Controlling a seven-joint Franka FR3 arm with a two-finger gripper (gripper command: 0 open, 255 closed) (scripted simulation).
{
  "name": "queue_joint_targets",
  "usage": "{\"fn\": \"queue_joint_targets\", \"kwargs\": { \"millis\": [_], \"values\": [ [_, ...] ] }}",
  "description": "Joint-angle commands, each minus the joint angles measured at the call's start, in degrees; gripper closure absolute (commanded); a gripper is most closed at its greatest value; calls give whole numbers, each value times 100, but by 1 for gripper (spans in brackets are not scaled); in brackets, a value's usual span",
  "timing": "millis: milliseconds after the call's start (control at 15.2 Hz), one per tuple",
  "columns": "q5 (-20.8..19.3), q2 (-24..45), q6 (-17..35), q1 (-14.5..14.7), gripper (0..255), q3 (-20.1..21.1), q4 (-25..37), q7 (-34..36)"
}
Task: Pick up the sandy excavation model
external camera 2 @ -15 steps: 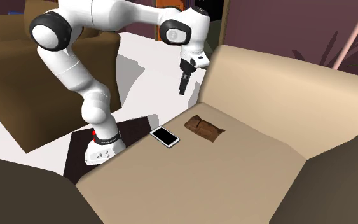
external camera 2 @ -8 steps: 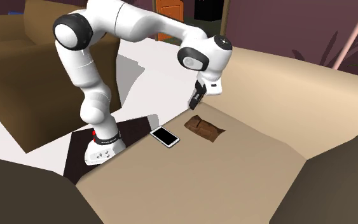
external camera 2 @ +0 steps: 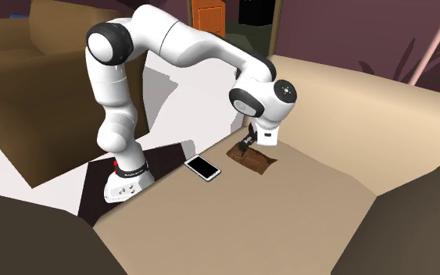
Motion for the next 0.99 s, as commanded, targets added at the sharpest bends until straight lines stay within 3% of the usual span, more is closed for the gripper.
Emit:
{"fn": "queue_joint_targets", "kwargs": {
  "millis": [0, 264, 330, 924],
  "values": [
    [55, 89, 114, -7, 0, 0, -56, -74],
    [111, 181, 263, -8, 0, 7, -145, -169],
    [111, 186, 258, -12, 255, 5, -138, -174],
    [111, 182, 263, -8, 255, 7, -144, -170]
  ]
}}
